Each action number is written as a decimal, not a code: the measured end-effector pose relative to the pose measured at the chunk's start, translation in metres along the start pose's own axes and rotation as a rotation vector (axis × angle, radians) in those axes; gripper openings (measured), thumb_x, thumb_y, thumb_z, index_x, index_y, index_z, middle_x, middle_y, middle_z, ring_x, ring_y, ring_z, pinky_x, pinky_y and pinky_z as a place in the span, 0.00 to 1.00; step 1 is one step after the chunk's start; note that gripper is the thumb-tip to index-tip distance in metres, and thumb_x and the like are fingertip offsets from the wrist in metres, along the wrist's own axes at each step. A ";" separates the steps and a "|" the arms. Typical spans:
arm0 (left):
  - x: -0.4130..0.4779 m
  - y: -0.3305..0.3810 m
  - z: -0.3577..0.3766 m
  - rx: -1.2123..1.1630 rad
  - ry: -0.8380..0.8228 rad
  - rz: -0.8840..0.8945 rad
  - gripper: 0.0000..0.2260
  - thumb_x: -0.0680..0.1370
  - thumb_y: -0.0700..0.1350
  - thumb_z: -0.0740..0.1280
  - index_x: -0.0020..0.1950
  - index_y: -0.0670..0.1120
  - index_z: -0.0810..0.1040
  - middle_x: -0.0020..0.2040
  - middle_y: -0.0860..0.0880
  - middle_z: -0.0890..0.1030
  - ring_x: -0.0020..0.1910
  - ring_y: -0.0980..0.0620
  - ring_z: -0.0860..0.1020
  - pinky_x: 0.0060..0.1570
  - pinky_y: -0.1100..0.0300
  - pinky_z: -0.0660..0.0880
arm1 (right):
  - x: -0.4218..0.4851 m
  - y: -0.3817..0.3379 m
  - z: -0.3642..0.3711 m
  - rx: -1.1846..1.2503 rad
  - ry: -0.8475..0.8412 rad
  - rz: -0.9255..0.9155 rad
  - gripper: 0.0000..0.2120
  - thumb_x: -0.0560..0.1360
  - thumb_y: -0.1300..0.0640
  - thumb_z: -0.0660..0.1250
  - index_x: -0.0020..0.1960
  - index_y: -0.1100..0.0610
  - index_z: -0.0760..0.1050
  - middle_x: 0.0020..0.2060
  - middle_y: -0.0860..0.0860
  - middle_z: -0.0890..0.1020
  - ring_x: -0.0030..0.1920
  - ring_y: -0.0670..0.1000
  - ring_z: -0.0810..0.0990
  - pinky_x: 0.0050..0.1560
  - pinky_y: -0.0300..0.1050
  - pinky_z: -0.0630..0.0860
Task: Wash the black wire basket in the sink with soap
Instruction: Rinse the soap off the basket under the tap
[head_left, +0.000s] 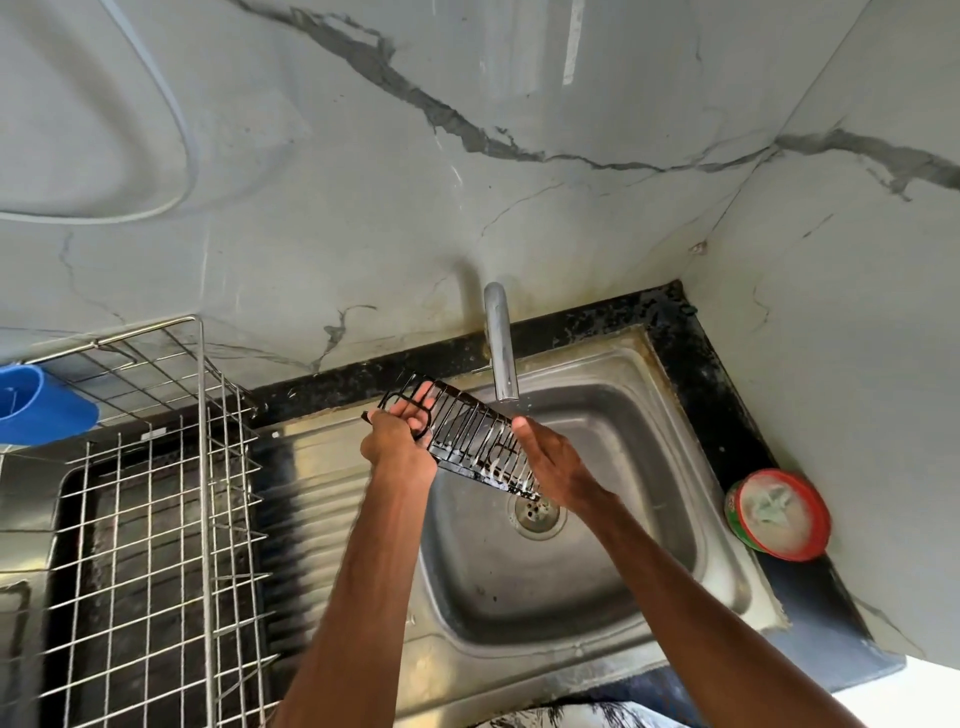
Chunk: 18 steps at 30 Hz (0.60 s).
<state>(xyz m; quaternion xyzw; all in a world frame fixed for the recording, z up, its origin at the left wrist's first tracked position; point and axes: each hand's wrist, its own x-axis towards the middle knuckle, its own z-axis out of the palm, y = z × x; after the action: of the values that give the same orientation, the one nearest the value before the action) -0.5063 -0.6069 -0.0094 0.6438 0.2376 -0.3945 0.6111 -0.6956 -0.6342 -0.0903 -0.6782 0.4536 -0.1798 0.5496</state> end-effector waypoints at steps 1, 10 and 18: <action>0.002 0.000 0.002 -0.004 0.003 -0.008 0.17 0.88 0.41 0.52 0.47 0.42 0.79 0.25 0.50 0.81 0.17 0.60 0.67 0.17 0.67 0.61 | 0.002 0.008 -0.002 -0.013 0.010 0.017 0.20 0.86 0.41 0.52 0.61 0.50 0.77 0.52 0.51 0.84 0.57 0.51 0.83 0.57 0.59 0.81; 0.004 -0.003 0.016 -0.143 -0.047 -0.039 0.22 0.89 0.43 0.46 0.46 0.40 0.76 0.42 0.43 0.87 0.20 0.58 0.74 0.24 0.66 0.70 | 0.012 -0.081 0.005 0.003 0.010 -0.248 0.22 0.86 0.50 0.56 0.70 0.66 0.72 0.30 0.51 0.73 0.29 0.44 0.74 0.38 0.35 0.77; 0.023 0.008 0.001 -0.211 -0.094 -0.112 0.21 0.89 0.43 0.45 0.57 0.41 0.77 0.42 0.46 0.87 0.18 0.60 0.70 0.17 0.67 0.60 | 0.005 -0.040 0.003 0.007 -0.016 -0.282 0.15 0.87 0.54 0.54 0.60 0.63 0.75 0.39 0.50 0.77 0.40 0.51 0.79 0.48 0.63 0.79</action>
<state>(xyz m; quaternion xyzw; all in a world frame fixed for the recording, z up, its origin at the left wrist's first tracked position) -0.4872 -0.6131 -0.0230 0.5423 0.2844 -0.4307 0.6630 -0.6740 -0.6367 -0.0561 -0.7347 0.3487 -0.2515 0.5248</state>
